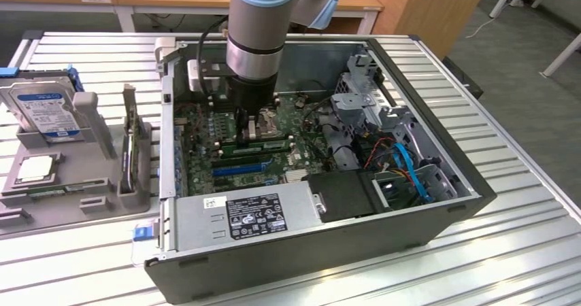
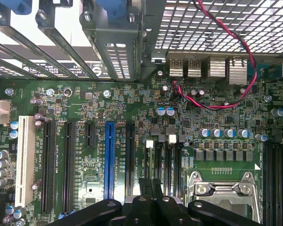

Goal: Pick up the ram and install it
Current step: 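Press down the ram until it locks into place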

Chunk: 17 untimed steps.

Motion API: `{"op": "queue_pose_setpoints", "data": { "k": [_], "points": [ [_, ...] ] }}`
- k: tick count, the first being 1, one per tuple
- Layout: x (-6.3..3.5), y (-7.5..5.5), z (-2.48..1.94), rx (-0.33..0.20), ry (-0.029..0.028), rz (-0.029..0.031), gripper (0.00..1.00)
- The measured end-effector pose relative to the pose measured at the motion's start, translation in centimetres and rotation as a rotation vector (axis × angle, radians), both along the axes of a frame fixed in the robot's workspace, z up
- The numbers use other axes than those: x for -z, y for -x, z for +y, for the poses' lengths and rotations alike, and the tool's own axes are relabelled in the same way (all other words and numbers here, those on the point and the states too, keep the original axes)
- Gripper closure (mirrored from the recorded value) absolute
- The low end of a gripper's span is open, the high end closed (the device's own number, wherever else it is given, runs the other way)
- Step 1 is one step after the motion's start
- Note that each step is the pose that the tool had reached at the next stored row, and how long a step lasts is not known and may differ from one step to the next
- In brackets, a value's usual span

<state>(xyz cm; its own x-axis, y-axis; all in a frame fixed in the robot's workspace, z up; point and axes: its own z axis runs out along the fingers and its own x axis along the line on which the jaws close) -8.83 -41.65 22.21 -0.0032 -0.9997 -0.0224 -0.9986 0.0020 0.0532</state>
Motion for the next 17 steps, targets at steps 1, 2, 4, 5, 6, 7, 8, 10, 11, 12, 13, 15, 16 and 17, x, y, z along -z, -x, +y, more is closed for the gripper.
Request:
{"op": "queue_pose_setpoints", "data": {
  "k": [1,2,4,5,6,7,8,10,11,12,13,15,16,17],
  "points": [
    [-0.01,0.0,0.00,0.000,0.0001,0.0000,0.90],
    [-0.04,0.0,0.00,0.000,0.0000,0.0000,0.90],
    [-0.17,0.0,0.01,0.000,-0.0007,-0.0008,0.90],
    [-0.33,0.0,0.00,0.000,0.0002,-0.0002,0.90],
    [-0.49,0.0,0.00,0.000,0.0006,0.0001,0.90],
    [-0.64,0.0,0.00,0.000,0.0007,0.0001,0.90],
    [-0.81,0.0,0.00,0.000,0.0010,0.0001,0.90],
    [-1.18,0.0,0.00,0.000,0.0014,0.0001,0.90],
    [-1.37,0.0,0.00,0.000,0.0016,0.0001,0.90],
    [-1.59,0.0,0.00,0.000,0.0018,0.0001,0.90],
    [-1.79,0.0,0.00,0.000,0.0018,0.0000,0.90],
    [-2.23,0.0,0.00,0.000,0.0020,0.0000,0.90],
    [-2.47,0.0,0.00,0.000,0.0020,0.0000,0.90],
    [-2.72,0.0,0.00,0.000,0.0021,0.0000,0.90]
  ]
}}
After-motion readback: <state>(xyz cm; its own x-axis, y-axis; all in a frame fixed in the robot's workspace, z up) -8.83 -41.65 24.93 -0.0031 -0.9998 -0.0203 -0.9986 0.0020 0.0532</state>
